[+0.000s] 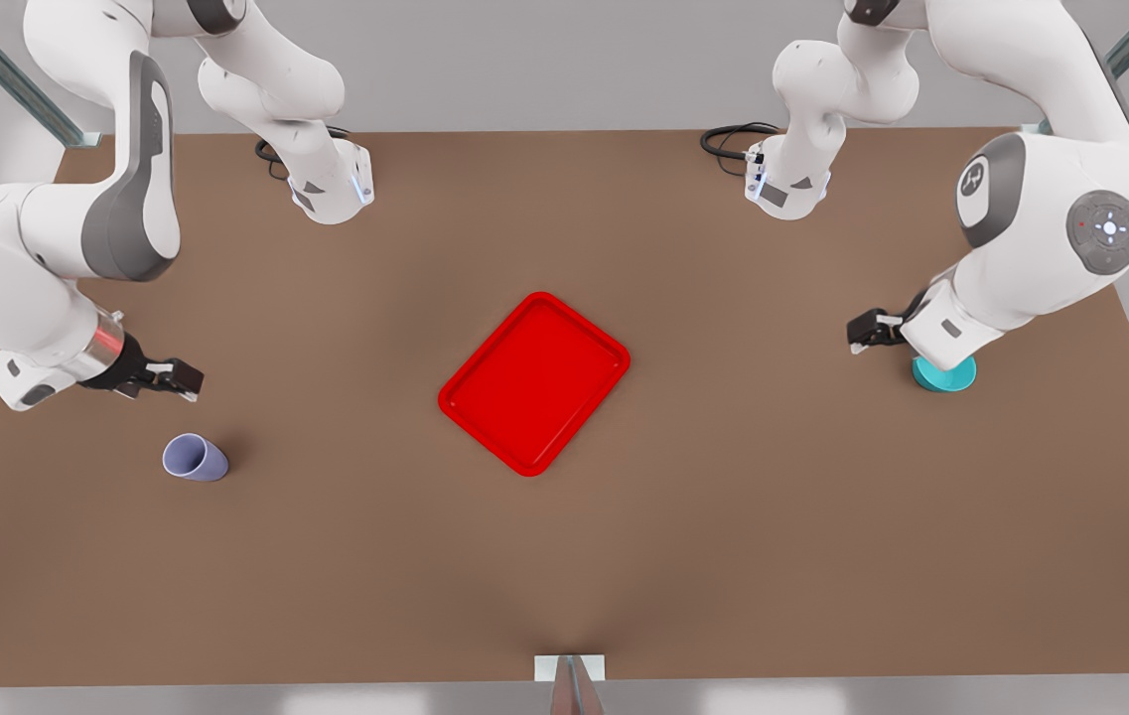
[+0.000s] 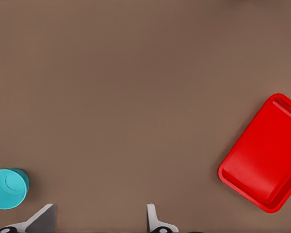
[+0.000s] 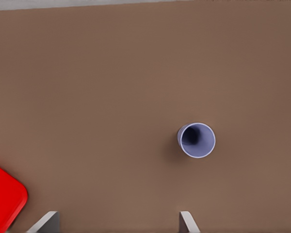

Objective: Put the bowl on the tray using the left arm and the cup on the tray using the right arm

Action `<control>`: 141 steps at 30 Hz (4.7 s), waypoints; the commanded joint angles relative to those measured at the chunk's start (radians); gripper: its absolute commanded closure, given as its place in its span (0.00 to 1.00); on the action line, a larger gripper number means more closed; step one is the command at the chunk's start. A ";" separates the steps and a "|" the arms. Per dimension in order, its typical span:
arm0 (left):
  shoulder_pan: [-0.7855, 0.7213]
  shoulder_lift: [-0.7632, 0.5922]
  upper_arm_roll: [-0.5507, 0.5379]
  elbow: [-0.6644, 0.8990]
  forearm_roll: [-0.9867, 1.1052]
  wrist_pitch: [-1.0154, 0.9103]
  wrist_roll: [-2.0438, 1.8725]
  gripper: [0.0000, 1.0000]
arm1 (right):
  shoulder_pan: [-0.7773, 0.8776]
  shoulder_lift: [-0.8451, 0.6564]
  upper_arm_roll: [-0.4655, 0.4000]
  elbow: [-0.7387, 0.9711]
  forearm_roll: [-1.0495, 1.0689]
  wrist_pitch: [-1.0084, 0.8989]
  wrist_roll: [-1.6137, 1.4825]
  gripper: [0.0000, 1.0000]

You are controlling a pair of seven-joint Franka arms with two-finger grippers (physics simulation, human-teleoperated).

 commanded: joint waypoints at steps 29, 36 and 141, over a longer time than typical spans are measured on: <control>0.699 0.365 0.019 -0.513 -0.245 0.558 0.888 0.00 | 0.000 0.011 0.000 0.002 0.003 -0.001 0.002 0.00; 0.699 0.381 0.015 -0.511 -0.268 0.591 0.876 0.73 | -0.001 0.011 0.000 0.005 0.003 -0.001 0.002 0.00; 0.006 0.069 -0.135 0.030 0.178 -0.163 0.051 0.00 | 0.068 0.377 0.017 0.112 0.063 -0.040 -0.015 0.79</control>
